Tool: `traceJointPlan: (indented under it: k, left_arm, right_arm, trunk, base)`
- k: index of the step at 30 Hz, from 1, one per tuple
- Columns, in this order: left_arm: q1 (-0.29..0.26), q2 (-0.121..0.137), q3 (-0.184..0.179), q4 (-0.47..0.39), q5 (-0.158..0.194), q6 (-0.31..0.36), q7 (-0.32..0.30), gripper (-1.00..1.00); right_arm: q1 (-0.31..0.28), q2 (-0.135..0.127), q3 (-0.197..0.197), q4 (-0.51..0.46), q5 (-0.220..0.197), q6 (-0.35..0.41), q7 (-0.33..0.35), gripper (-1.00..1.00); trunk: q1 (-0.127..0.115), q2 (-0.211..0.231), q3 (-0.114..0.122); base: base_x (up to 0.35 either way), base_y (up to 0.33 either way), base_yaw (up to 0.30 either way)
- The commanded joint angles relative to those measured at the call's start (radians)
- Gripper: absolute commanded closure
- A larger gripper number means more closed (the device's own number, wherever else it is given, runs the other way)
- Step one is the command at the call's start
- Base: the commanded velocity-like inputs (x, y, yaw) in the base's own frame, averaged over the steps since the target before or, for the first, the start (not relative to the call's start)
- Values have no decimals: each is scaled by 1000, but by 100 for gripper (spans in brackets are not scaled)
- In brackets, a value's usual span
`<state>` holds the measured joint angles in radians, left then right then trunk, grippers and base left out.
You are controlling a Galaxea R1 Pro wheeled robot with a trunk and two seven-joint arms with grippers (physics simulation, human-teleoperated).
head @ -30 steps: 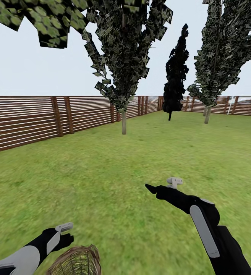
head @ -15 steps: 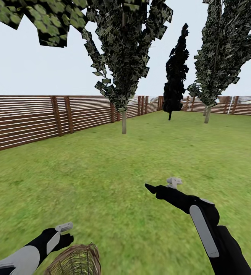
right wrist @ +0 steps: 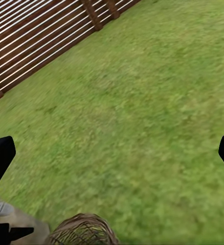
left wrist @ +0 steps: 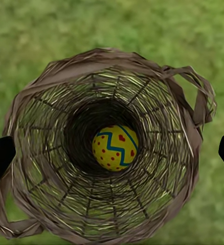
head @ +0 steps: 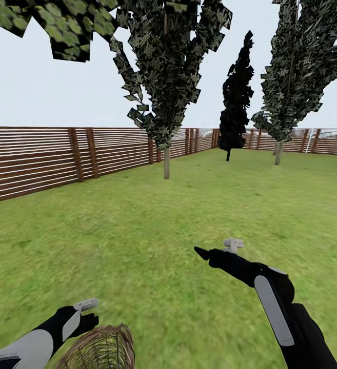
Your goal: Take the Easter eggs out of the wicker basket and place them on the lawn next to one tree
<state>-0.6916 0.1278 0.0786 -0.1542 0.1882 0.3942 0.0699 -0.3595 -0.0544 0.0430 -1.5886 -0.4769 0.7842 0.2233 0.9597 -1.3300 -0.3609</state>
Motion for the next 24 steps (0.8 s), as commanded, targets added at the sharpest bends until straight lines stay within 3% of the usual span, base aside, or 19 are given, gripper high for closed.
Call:
traceJointPlan:
  k: [1, 24]
  left_arm:
    - [0, 0, 8, -2, 7, 6, 5, -100]
    - [0, 1, 9, -2, 8, 8, 5, -100]
  right_arm:
    - [-1, 0, 0, -1, 3, 2, 4, -100]
    - [1, 1, 0, -1, 3, 0, 4, -100]
  trunk:
    - [4, -8, -4]
    - [92, -169, -76]
  base:
    - [0, 0, 0]
    - [0, 0, 0]
